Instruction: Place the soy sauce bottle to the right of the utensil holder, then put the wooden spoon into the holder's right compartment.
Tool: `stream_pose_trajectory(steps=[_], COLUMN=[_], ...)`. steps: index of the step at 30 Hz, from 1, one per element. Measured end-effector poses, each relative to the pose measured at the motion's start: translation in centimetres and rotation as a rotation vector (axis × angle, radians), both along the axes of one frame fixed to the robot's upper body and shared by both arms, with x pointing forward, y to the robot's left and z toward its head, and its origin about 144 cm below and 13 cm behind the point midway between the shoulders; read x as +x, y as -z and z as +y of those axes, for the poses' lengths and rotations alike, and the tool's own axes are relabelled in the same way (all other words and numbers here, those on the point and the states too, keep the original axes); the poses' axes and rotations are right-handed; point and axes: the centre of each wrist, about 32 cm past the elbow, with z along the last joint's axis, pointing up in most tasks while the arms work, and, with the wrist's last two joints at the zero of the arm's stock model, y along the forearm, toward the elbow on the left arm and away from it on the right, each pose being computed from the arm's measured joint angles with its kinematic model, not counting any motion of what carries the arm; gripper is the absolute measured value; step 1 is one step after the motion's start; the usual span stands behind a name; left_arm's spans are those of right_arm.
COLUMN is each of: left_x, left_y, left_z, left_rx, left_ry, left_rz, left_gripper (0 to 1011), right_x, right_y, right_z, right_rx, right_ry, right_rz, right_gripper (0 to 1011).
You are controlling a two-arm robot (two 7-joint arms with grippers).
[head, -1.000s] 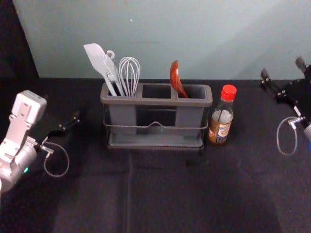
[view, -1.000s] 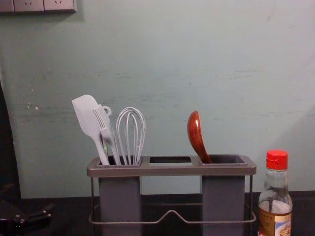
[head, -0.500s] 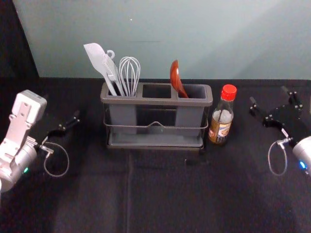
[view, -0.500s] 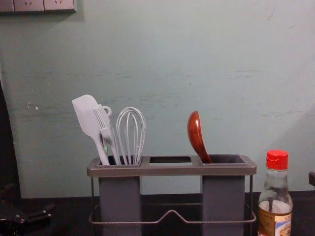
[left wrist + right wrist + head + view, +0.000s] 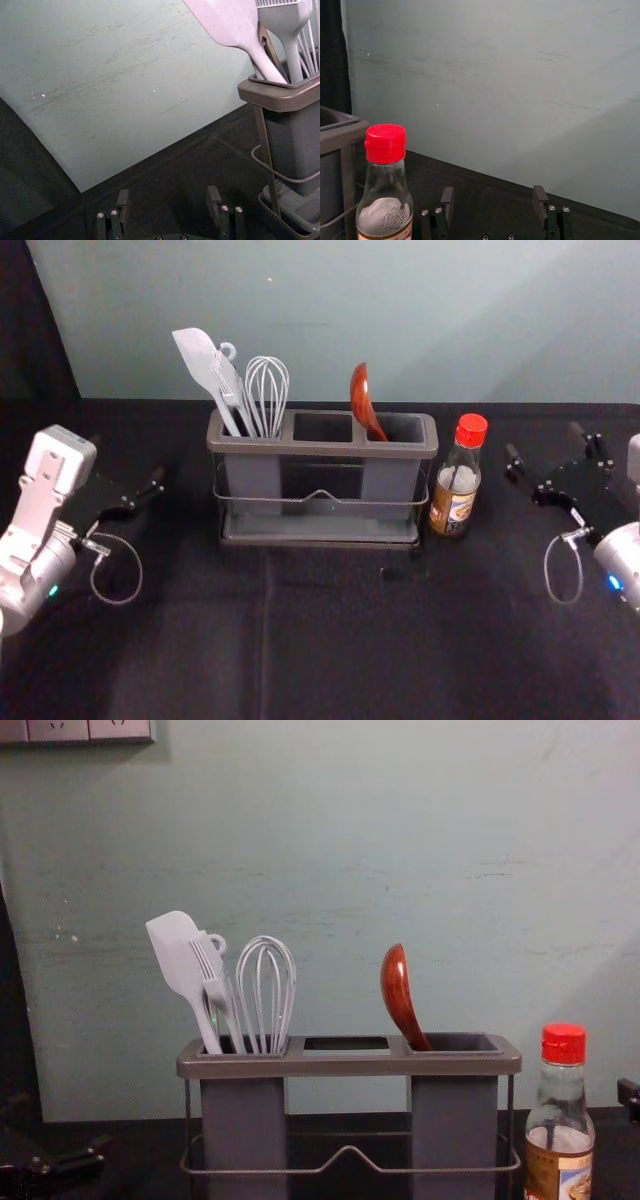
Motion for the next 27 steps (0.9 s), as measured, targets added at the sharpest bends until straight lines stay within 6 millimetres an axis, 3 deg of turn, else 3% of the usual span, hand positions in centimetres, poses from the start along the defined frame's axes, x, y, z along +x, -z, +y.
stream_pose_trajectory(steps=[27], left_x=[0.0], left_y=[0.0], left_z=[0.0], left_rx=[0.0], left_ry=[0.0], left_rz=[0.0], left_gripper=[1000], right_x=[0.04], right_y=[-0.14], right_z=[-0.06], right_rx=[0.0], right_ry=[0.0], right_rz=[-0.006], right_gripper=[1004])
